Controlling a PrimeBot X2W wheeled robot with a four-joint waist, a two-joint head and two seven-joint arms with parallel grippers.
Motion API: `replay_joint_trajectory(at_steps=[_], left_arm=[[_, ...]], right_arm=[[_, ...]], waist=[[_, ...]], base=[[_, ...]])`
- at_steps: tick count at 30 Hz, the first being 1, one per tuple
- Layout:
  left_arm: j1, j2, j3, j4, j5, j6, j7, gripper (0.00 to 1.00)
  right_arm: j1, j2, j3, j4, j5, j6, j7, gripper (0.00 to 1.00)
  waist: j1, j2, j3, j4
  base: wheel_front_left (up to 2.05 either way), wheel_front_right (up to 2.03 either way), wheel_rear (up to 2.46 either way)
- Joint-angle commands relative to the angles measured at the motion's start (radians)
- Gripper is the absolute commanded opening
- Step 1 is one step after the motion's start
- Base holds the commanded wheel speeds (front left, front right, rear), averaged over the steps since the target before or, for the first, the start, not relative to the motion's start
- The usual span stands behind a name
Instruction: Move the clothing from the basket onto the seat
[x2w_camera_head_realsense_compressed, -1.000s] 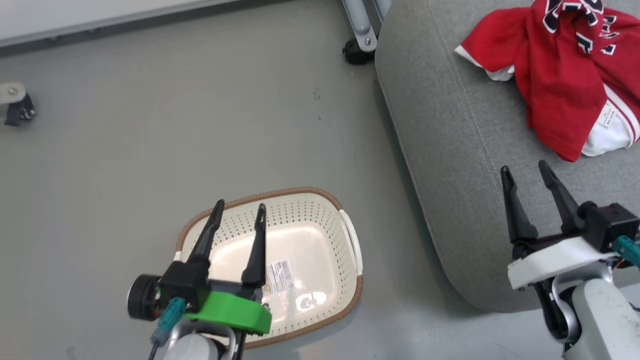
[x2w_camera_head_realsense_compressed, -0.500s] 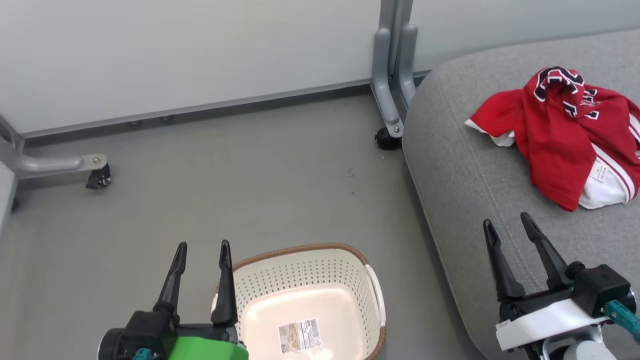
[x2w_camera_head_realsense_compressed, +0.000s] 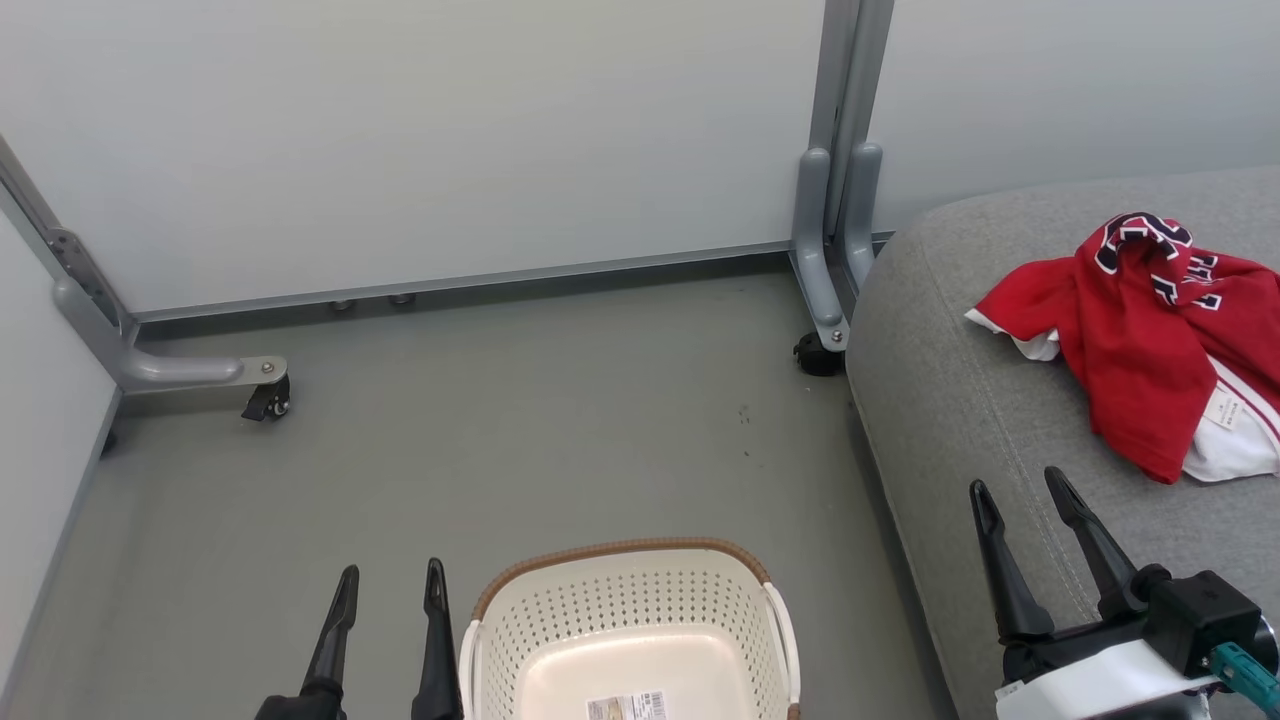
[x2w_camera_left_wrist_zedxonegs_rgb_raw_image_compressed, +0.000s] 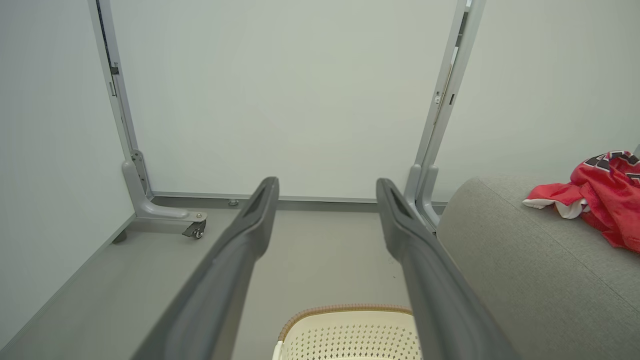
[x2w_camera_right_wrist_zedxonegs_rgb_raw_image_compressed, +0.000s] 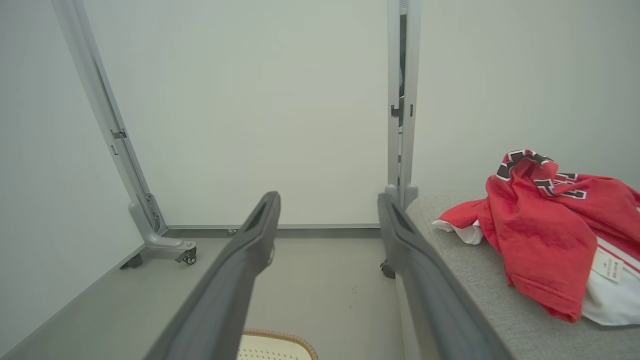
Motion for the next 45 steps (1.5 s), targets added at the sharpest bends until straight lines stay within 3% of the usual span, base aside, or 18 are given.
replay_joint_trajectory(at_steps=[1, 19, 20, 25, 45], left_arm=[[0.015, 0.001, 0.002, 0.004, 0.015, -0.003, 0.002, 1.0], [-0.007, 0.001, -0.018, 0.016, 0.031, 0.01, 0.002, 1.0], [-0.01, 0.001, -0.021, 0.017, 0.034, 0.01, 0.002, 0.0], [0.009, 0.0, -0.028, 0.055, 0.023, 0.007, 0.001, 0.0], [-0.079, 0.025, 0.03, 0.109, -0.377, -0.05, 0.075, 0.0]], right_arm=[[0.018, 0.002, -0.005, -0.004, 0.005, -0.001, -0.003, 1.0], [0.014, -0.007, 0.01, 0.002, 0.007, -0.001, -0.003, 1.0], [0.013, -0.008, 0.011, 0.001, 0.007, -0.001, -0.003, 0.0], [0.018, 0.009, 0.016, 0.041, 0.014, 0.0, 0.003, 0.0], [-0.051, 0.023, -0.02, 0.096, 0.391, 0.0, 0.081, 0.0]], waist=[[0.0001, 0.0, -0.005, 0.008], [0.0001, 0.0, 0.003, 0.023], [0.0001, 0.0, 0.004, 0.024], [0.0001, 0.0, 0.004, 0.024], [0.0001, 0.0, 0.016, 0.026]], base=[[0.0, 0.0, 0.0], [0.0, 0.0, 0.0], [0.0, 0.0, 0.0], [0.0, 0.0, 0.0], [0.0, 0.0, 0.0]])
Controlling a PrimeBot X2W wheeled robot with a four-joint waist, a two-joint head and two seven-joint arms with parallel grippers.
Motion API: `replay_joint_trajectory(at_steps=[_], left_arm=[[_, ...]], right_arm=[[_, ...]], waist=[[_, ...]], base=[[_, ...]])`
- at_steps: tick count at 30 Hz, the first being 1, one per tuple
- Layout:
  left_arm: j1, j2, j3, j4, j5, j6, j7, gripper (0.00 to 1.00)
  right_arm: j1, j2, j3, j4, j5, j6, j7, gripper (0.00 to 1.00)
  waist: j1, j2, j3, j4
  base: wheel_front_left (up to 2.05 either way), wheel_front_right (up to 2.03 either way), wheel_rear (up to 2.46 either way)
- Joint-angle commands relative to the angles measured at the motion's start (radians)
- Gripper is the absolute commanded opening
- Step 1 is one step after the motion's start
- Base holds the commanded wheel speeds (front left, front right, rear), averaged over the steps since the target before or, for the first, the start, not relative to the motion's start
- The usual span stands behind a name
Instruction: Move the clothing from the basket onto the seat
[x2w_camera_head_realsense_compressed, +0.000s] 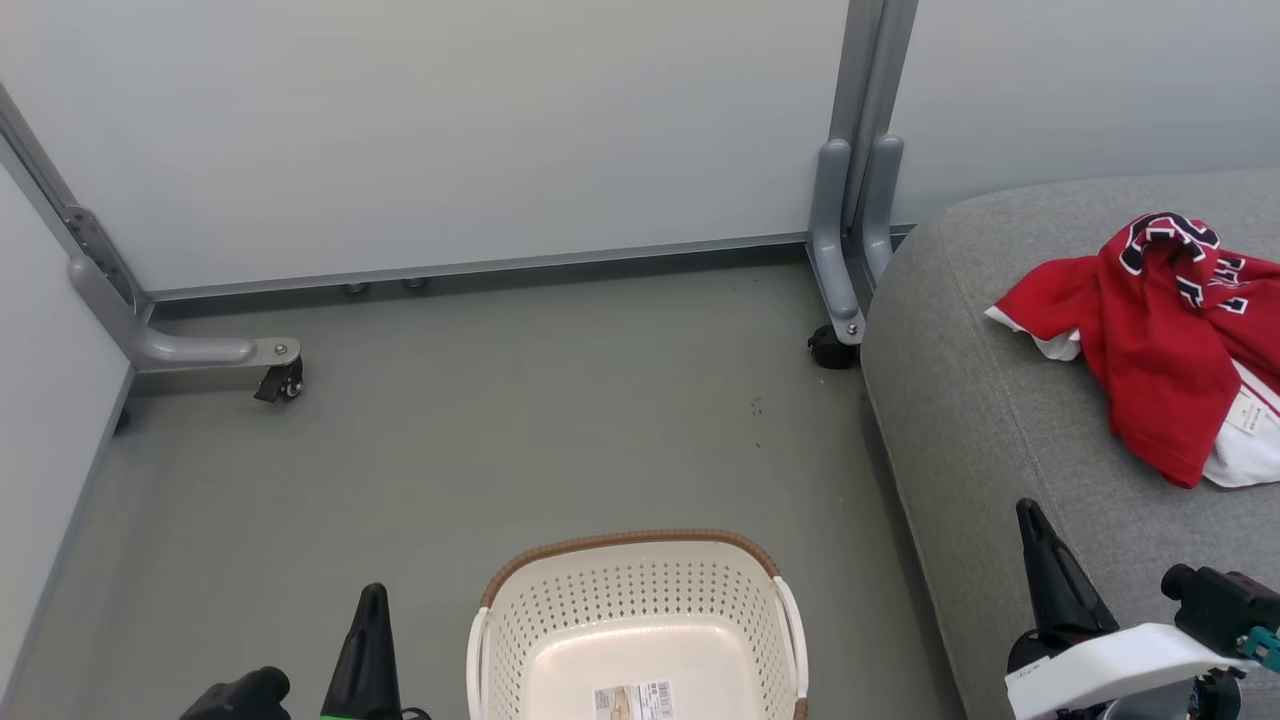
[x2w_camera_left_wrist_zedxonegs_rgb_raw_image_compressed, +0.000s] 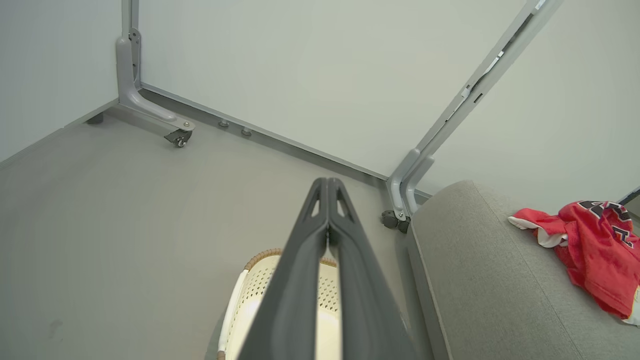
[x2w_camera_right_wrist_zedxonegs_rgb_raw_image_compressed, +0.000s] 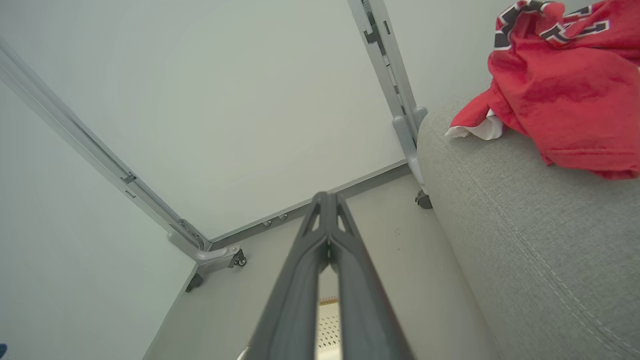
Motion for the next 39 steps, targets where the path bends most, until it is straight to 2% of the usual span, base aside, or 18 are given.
replay_joint_trajectory(at_steps=[1, 22, 39], left_arm=[[-0.04, 0.008, 0.011, -0.007, -0.047, -0.009, 0.007, 0.0], [-0.109, 0.021, 0.068, 0.036, -0.355, -0.056, 0.074, 0.0], [-0.154, 0.024, 0.111, 0.062, -0.551, -0.086, 0.123, 0.0]], right_arm=[[-0.036, 0.001, -0.009, -0.007, 0.043, 0.0, 0.008, 0.0], [-0.09, 0.019, -0.047, 0.039, 0.333, 0.0, 0.079, 0.0], [-0.126, 0.035, -0.076, 0.069, 0.519, 0.0, 0.128, 0.0]], waist=[[0.0, 0.0, 0.001, 0.0], [0.0, 0.0, 0.012, 0.003], [0.0, 0.0, 0.022, 0.005]], base=[[0.0, 0.0, 0.0], [0.0, 0.0, 0.0], [0.0, 0.0, 0.0]])
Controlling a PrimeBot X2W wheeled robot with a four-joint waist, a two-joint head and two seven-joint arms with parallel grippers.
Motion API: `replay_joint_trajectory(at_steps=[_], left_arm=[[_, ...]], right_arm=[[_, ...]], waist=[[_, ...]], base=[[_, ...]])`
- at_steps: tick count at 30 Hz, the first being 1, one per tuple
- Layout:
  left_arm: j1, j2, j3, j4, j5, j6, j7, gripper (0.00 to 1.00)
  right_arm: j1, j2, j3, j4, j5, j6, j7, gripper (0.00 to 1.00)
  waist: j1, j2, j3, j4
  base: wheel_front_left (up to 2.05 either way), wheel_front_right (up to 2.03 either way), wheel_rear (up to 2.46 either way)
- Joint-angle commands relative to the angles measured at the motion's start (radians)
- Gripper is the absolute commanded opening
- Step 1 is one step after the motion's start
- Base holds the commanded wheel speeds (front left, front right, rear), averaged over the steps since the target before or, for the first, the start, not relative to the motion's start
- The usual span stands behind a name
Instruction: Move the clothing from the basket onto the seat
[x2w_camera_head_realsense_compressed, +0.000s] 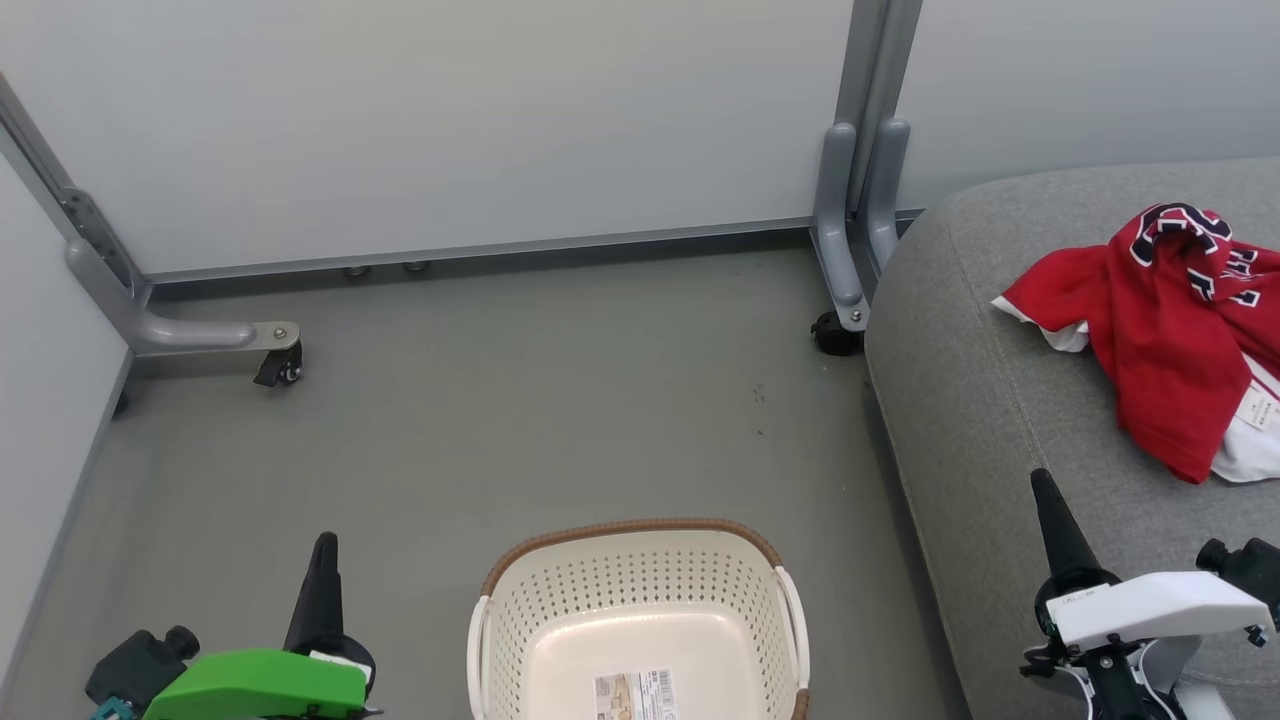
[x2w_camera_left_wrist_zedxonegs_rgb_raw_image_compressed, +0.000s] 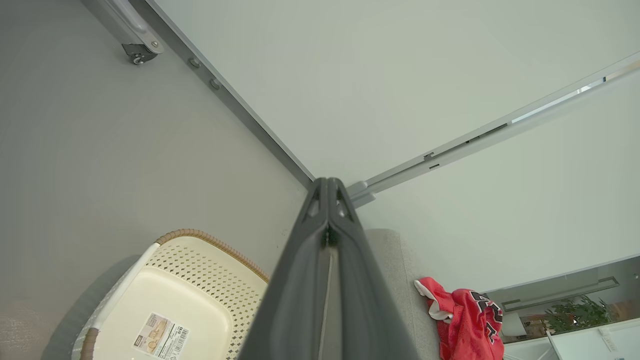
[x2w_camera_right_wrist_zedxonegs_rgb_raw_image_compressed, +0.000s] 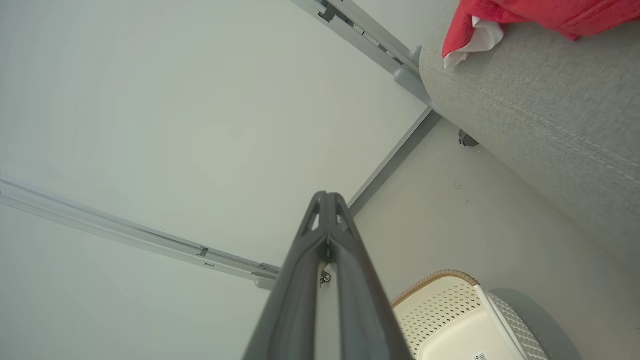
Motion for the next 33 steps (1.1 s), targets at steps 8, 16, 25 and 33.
replay_joint_trajectory(at_steps=[8, 16, 25, 33], left_arm=[[-0.05, 0.01, 0.026, 0.007, -0.1, -0.02, 0.025, 0.0], [-0.067, 0.01, 0.044, 0.017, -0.176, -0.032, 0.045, 0.0], [-0.086, 0.009, 0.065, 0.03, -0.256, -0.044, 0.068, 0.0], [-0.102, 0.008, 0.083, 0.041, -0.32, -0.055, 0.087, 0.0]], right_arm=[[-0.043, 0.007, -0.019, 0.008, 0.095, 0.0, 0.026, 0.0], [-0.054, 0.014, -0.032, 0.021, 0.167, 0.0, 0.046, 0.0], [-0.069, 0.023, -0.046, 0.034, 0.243, 0.0, 0.069, 0.0], [-0.083, 0.03, -0.058, 0.045, 0.304, 0.0, 0.088, 0.0]], waist=[[0.0, 0.0, 0.005, 0.001], [0.0, 0.0, 0.009, 0.002], [0.0, 0.0, 0.014, 0.003], [0.0, 0.0, 0.018, 0.004]], base=[[0.0, 0.0, 0.0], [0.0, 0.0, 0.0], [0.0, 0.0, 0.0], [0.0, 0.0, 0.0]])
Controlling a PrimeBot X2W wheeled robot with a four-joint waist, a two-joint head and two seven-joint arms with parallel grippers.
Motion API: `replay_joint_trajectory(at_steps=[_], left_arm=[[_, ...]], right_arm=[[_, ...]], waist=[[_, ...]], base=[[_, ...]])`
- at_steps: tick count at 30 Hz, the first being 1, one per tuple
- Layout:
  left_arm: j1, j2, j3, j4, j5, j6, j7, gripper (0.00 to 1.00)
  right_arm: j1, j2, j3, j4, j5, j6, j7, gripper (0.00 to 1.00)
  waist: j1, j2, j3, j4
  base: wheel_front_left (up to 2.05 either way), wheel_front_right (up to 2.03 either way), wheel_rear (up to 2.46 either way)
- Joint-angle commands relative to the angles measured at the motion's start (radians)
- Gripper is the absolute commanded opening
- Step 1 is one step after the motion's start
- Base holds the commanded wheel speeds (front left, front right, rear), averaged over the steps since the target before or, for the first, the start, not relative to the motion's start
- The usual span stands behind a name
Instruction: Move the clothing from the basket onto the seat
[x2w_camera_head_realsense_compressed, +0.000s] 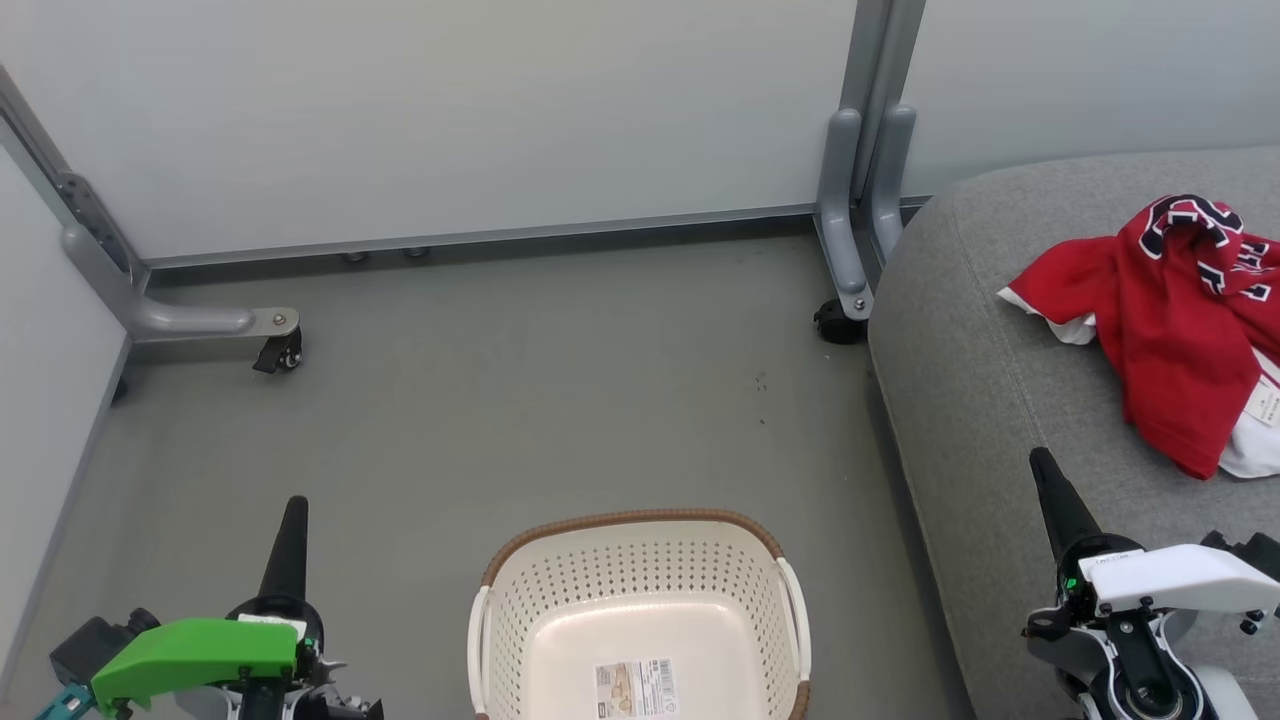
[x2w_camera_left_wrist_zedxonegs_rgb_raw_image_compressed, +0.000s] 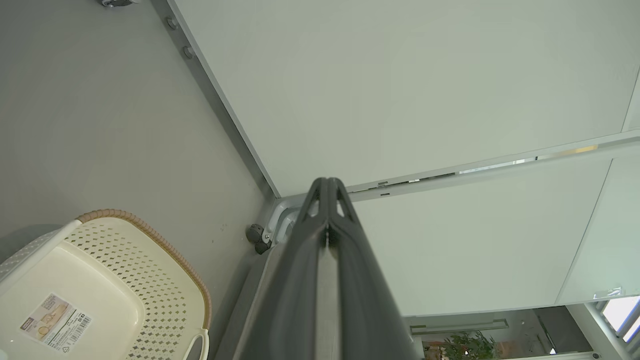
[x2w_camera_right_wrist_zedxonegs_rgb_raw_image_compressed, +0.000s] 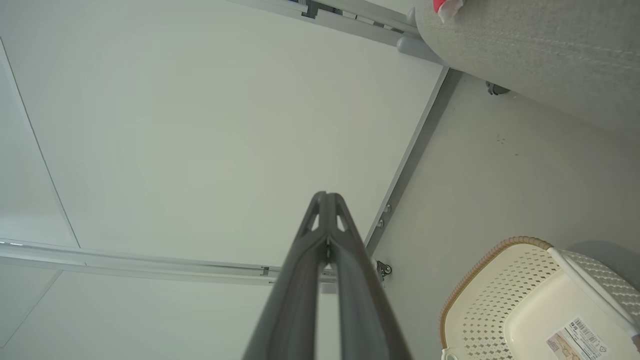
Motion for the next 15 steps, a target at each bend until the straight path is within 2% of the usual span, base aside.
replay_joint_trajectory(at_steps=[1, 15], left_arm=[[-0.031, 0.007, 0.011, 0.001, -0.025, -0.01, 0.007, 0.0], [-0.053, 0.004, 0.039, 0.016, -0.128, -0.027, 0.038, 0.0]], right_arm=[[-0.023, 0.004, -0.007, 0.001, 0.024, 0.001, 0.007, 0.0], [-0.042, 0.013, -0.027, 0.019, 0.121, 0.0, 0.038, 0.0]], waist=[[0.0, 0.0, 0.001, 0.0], [0.0, 0.0, 0.008, 0.002]], base=[[0.0, 0.0, 0.0], [0.0, 0.0, 0.0]])
